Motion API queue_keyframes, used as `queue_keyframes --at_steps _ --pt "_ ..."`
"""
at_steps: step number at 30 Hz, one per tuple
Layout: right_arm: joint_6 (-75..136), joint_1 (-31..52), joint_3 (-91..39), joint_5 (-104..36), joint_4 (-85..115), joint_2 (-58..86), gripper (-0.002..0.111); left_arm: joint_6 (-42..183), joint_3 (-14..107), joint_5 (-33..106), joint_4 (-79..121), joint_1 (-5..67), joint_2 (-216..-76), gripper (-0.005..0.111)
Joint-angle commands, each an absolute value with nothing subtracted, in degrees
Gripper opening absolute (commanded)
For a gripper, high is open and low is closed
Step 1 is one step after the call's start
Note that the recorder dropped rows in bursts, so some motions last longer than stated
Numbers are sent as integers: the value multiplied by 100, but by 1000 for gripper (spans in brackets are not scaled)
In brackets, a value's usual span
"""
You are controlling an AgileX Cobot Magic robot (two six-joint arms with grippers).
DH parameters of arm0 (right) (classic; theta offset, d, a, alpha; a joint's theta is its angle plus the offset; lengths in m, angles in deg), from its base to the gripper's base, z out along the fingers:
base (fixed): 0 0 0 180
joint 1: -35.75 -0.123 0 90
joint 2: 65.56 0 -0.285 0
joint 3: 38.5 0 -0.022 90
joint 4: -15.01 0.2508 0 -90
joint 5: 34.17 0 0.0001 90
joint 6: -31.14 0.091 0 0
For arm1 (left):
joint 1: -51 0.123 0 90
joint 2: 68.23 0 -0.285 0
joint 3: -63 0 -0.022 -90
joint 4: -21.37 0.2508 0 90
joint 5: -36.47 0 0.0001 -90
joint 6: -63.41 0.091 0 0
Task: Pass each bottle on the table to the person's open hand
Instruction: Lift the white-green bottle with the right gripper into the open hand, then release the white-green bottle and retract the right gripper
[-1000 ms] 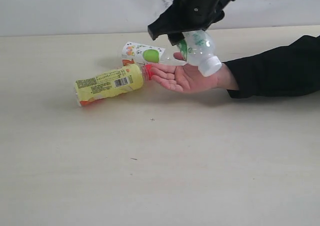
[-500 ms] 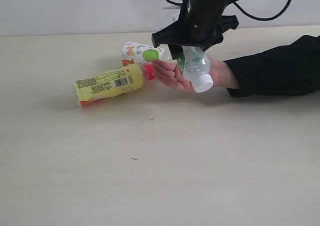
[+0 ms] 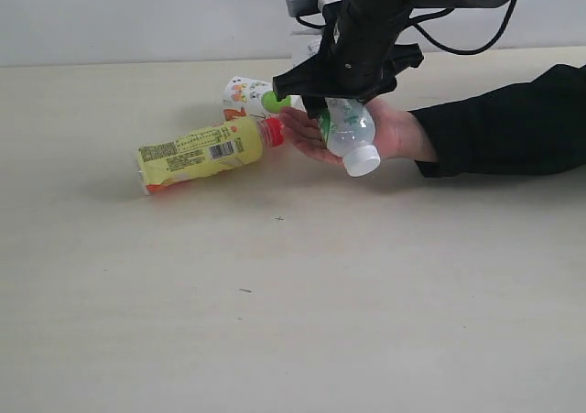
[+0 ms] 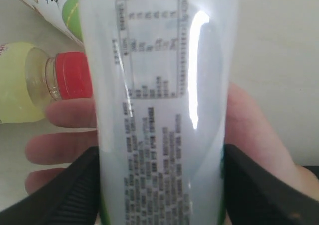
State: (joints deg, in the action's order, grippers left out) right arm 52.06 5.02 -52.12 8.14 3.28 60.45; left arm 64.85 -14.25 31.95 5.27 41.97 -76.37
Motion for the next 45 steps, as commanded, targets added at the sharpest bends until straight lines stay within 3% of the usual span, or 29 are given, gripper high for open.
queue_keyframes --at_steps 1,6,11,23,26,31,33,45 --pt "5234 528 -5247 736 193 6039 16 6487 -1422 3184 561 4156 -7602 0" --pt "5234 528 -5247 725 102 6039 50 6487 -1422 3184 561 4156 -7602 0" --pt "5234 528 -5247 668 89 6039 75 6487 -1422 3184 561 4156 -7602 0" --pt "5234 517 -5247 623 -256 5648 77 6487 -1422 3184 561 4156 -7602 0" --pt "5220 517 -5247 651 -280 5221 67 6487 -1422 3184 561 4156 -7602 0" --pt "5079 517 -5067 705 -275 4378 15 6487 -1422 3184 561 4156 -7602 0" --pt "5079 517 -4750 515 -254 4049 0 6487 -1422 3184 561 4156 -7602 0" --pt "5223 517 1684 -5170 137 -384 0 6487 -1422 3184 561 4156 -7602 0"
